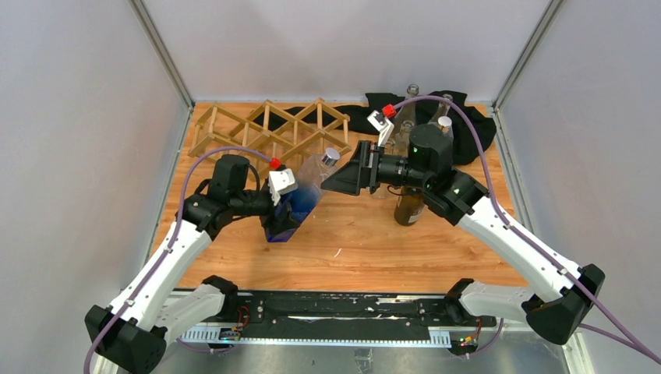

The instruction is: Take the wine bottle off the wine rack

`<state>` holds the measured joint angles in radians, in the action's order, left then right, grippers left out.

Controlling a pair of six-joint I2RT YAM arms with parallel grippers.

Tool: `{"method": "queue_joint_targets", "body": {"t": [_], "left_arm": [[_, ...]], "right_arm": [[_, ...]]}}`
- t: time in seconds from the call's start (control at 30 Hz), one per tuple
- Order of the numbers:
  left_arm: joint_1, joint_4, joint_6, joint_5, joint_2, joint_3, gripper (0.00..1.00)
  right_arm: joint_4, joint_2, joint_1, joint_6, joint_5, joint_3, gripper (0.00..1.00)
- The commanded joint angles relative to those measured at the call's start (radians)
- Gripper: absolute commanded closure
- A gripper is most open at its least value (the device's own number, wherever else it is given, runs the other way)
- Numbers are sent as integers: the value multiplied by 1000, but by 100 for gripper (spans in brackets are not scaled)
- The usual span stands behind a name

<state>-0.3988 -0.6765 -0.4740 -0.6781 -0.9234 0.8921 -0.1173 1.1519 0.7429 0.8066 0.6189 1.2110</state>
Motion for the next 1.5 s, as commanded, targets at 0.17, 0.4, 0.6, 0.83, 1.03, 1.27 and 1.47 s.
{"method": "queue_joint_targets", "body": {"t": [0.17, 0.4, 0.6, 0.83, 1.03, 1.27, 1.47], "left_arm": [[18, 135, 311, -299, -19, 103, 100], [18, 88, 307, -377, -35, 137, 100], [18, 7, 256, -436, -58, 161, 100], [18, -96, 179, -447, -82, 174, 94], [28, -188, 132, -329, -109, 194, 10], [171, -254, 74, -201, -162, 229, 0], [313, -279, 74, -80, -263, 313, 0]], "right_arm": [[44, 16, 9, -115, -25, -22, 6], [106, 74, 61, -157, -70, -26, 6], [191, 147, 106, -174, -86, -13, 6], [321, 182, 127, -176, -76, -48, 11], [271, 163, 127, -255, -120, -70, 75], [164, 96, 126, -415, -289, -141, 100], [155, 64, 126, -566, -469, -195, 100]]}}
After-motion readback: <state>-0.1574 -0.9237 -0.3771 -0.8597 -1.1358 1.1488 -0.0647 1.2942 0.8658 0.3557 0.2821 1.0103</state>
